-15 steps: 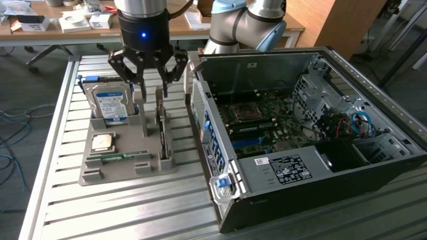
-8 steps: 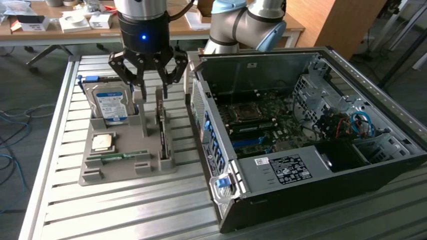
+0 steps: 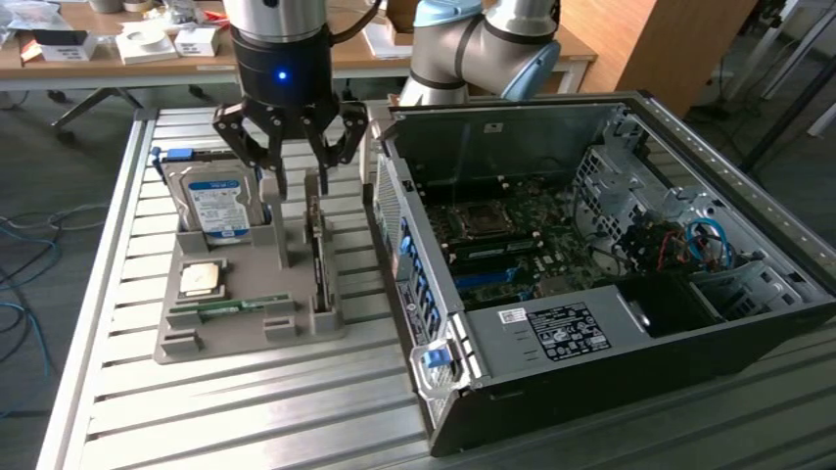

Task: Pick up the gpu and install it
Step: 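Pick up the gpu and move the gpu toward the slot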

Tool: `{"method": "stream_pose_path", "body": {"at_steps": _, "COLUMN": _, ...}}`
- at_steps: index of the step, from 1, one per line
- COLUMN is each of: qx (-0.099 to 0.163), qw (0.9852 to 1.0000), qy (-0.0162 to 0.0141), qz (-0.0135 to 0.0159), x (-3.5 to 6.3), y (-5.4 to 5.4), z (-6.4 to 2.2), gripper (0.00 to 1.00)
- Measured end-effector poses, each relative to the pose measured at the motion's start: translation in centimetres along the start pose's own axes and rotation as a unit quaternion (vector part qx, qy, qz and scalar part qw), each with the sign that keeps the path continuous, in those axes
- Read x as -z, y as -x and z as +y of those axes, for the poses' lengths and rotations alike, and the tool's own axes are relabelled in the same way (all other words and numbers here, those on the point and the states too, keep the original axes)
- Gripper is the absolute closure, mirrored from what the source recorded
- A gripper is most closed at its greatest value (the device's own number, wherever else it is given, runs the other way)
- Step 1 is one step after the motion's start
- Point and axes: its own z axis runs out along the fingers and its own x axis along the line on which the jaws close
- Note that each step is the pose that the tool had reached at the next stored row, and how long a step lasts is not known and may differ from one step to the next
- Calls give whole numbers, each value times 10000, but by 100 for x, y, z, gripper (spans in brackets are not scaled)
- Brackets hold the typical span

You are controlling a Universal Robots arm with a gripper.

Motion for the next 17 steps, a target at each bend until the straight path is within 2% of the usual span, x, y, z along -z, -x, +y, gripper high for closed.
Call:
{"method": "stream_pose_path", "body": {"at_steps": 10, "qx": 0, "qw": 10000, "qy": 0, "qz": 0, "x": -75, "y": -2, "z": -3, "gripper": 51}}
{"method": "stream_pose_path", "body": {"at_steps": 17, "qx": 0, "qw": 10000, "qy": 2, "qz": -2, "x": -83, "y": -2, "z": -3, "gripper": 51}}
